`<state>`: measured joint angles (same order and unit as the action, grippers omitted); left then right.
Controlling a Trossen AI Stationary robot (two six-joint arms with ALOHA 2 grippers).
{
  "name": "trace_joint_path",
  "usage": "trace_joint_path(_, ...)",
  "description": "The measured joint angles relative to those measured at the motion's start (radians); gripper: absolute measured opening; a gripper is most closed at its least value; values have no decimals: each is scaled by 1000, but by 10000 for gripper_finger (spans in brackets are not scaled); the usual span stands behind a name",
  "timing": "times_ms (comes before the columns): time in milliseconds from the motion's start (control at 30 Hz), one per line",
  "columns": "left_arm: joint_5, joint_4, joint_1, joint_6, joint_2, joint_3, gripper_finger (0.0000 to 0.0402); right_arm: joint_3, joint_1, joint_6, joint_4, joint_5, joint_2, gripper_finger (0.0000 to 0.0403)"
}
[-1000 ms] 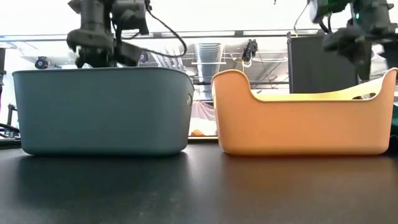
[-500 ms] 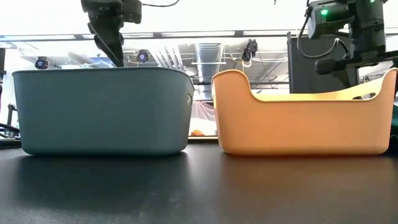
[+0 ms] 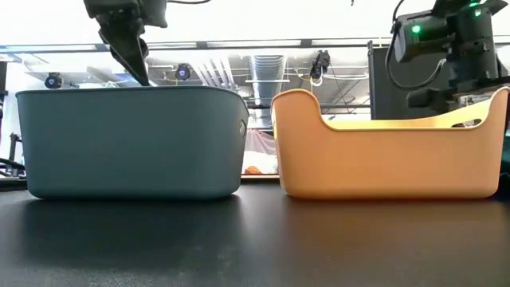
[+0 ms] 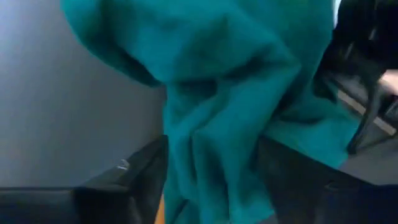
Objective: Sort towels by color in basket
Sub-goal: Put the dark green towel into the yellow bin
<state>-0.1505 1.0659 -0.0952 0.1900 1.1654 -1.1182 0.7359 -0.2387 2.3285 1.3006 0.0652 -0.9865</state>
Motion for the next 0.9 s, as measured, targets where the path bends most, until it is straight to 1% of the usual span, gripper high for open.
trace_joint_path(67,0,-7,0,-5,-8,0,276,-18,-7,18,-19,-45,-8,198)
trace_joint_path(133,-1,-21,0,-6,-16,0,276,-32,-9,20,-49,-62,-17,161)
trace_joint_path(233,-1,-25,0,-6,-30,0,276,-38,-9,17,-78,-62,-28,99)
trace_joint_path(300,-1,-25,0,-6,-41,0,276,-34,-12,10,-85,-35,-24,55)
trace_joint_path(367,-2,-26,0,-6,-53,0,276,-4,-17,-3,-83,46,-22,22)
trace_joint_path(467,-31,-27,0,-13,-70,1,276,64,-36,-26,-56,192,-22,13)
trace_joint_path(567,-48,-30,0,-28,-86,1,276,159,-68,-69,-11,346,-23,10)
trace_joint_path(633,-48,-31,0,-36,-94,1,276,242,-90,-162,6,450,-23,9)
trace_joint_path(700,-46,-29,0,-39,-103,1,276,346,-102,-351,-1,529,-24,9)
trace_joint_path(733,-45,-25,0,-37,-108,1,276,402,-103,-454,-6,548,-29,9)
trace_joint_path(800,-45,-20,0,-29,-118,1,276,513,-94,-644,-18,555,-46,9)
trace_joint_path(900,-45,-18,0,-19,-134,1,276,667,-30,-883,-116,511,-79,9)
